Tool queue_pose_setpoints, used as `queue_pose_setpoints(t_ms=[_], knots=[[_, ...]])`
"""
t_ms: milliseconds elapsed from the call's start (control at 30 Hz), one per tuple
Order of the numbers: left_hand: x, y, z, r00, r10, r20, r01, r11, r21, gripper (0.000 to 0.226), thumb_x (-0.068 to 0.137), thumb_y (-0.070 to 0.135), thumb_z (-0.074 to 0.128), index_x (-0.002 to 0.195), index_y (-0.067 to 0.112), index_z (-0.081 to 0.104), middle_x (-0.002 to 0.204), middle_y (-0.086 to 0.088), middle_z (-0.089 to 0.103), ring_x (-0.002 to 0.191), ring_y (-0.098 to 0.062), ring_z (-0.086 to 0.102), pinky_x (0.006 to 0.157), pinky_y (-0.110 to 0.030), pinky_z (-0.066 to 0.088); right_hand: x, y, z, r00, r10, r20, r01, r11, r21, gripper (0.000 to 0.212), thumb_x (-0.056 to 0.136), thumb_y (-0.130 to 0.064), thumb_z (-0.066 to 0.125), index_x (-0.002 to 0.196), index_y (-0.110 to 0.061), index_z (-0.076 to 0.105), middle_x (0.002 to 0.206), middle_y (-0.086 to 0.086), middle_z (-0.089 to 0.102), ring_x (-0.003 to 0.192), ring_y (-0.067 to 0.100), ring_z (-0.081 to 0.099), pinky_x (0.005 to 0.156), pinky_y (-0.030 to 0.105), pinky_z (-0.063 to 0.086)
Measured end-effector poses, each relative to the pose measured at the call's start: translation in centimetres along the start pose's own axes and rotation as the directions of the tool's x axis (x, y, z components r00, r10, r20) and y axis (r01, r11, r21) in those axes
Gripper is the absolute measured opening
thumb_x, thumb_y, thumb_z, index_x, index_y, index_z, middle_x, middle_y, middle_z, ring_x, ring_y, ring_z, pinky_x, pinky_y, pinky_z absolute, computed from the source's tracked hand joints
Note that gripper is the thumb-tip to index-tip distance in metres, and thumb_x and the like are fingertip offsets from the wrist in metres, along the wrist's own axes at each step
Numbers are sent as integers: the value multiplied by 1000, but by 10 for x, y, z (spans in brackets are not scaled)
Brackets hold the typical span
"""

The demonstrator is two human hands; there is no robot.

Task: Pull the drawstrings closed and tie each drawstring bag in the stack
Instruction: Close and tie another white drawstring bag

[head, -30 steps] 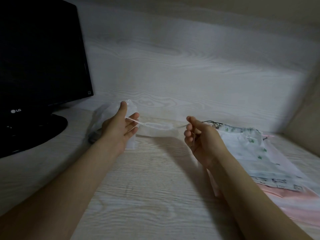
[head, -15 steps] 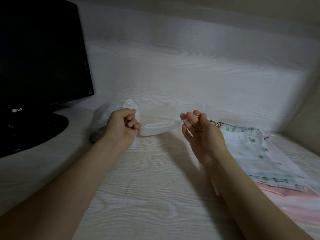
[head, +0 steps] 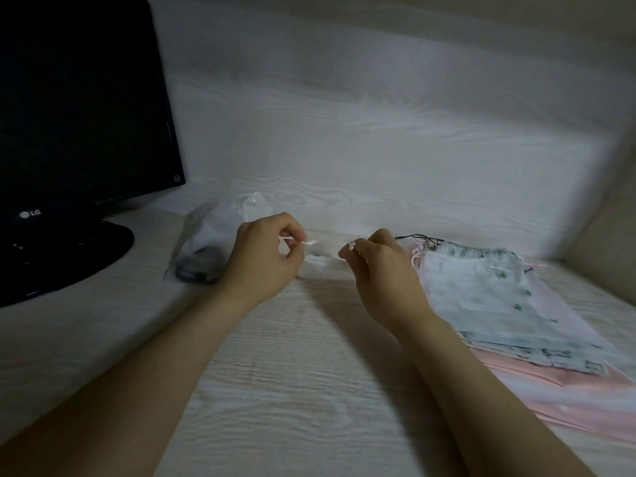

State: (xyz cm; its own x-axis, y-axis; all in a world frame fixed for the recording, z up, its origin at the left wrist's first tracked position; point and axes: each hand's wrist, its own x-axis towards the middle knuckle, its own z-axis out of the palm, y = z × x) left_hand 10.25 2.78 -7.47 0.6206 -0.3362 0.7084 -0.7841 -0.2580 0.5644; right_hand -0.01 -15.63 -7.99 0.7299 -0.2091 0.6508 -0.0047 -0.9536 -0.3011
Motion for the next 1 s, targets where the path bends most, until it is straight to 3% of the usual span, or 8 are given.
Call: queue_pose_setpoints(t_ms=[133, 333, 433, 667, 800, 900, 1000], knots=[[0, -5, -1, 992, 85, 96, -100, 983, 154, 11, 99, 19, 68, 99, 25, 59, 85, 6, 68, 77, -4, 63, 67, -31, 53, 4, 6, 0, 999, -46, -16, 44, 993, -110, 31, 105, -23, 56, 79, -10, 64, 77, 13, 62, 78, 40, 57, 65, 39, 35], [-3, -12, 0, 977, 34, 210, -94, 954, 283, 9, 107, 25, 55, 102, 23, 48, 70, 6, 54, 65, -10, 54, 54, -28, 34, 6, 10, 3, 998, 57, 18, -55, 994, -98, 40, 102, -33, 38, 93, -12, 71, 87, 12, 74, 85, 38, 65, 70, 46, 51], [-2, -14, -1, 975, 22, 223, -82, 961, 265, 11, 108, 24, 55, 103, 22, 46, 69, 5, 55, 61, -12, 54, 51, -26, 31, 6, 14, 5, 993, 95, 63, -90, 993, -78, 34, 104, -26, 44, 93, -11, 72, 90, 12, 75, 87, 36, 66, 74, 47, 52], [3, -16, -5, 972, 54, 227, -121, 949, 292, 16, 108, 34, 54, 98, 29, 43, 77, 3, 55, 68, -14, 55, 56, -30, 38, 9, 15, -2, 995, 102, -1, -102, 992, -74, 48, 97, -41, 34, 82, -13, 70, 76, 8, 73, 76, 35, 66, 70, 44, 53], [4, -17, -12, 953, 107, 283, -160, 972, 171, 11, 104, 37, 63, 96, 35, 56, 82, 5, 60, 77, -11, 58, 67, -30, 45, 6, 15, -4, 992, 123, -3, -122, 989, -83, 45, 97, -39, 34, 80, -13, 66, 79, 8, 74, 77, 34, 66, 72, 44, 53], [5, -18, -16, 958, 146, 245, -171, 982, 84, 8, 99, 32, 73, 94, 32, 67, 87, 9, 68, 85, -6, 63, 75, -22, 47, 0, 10, -6, 992, 128, 20, -128, 992, 9, 33, 93, -40, 42, 75, -18, 59, 73, 4, 66, 72, 29, 61, 68, 42, 51], [4, -15, -16, 954, 148, 261, -172, 983, 71, 9, 93, 23, 80, 92, 28, 72, 86, 13, 69, 84, -4, 63, 74, -12, 44, -3, 2, -13, 992, 88, 86, -88, 996, -10, 24, 79, -35, 54, 92, -23, 71, 79, -2, 68, 77, 21, 63, 69, 35, 53]])
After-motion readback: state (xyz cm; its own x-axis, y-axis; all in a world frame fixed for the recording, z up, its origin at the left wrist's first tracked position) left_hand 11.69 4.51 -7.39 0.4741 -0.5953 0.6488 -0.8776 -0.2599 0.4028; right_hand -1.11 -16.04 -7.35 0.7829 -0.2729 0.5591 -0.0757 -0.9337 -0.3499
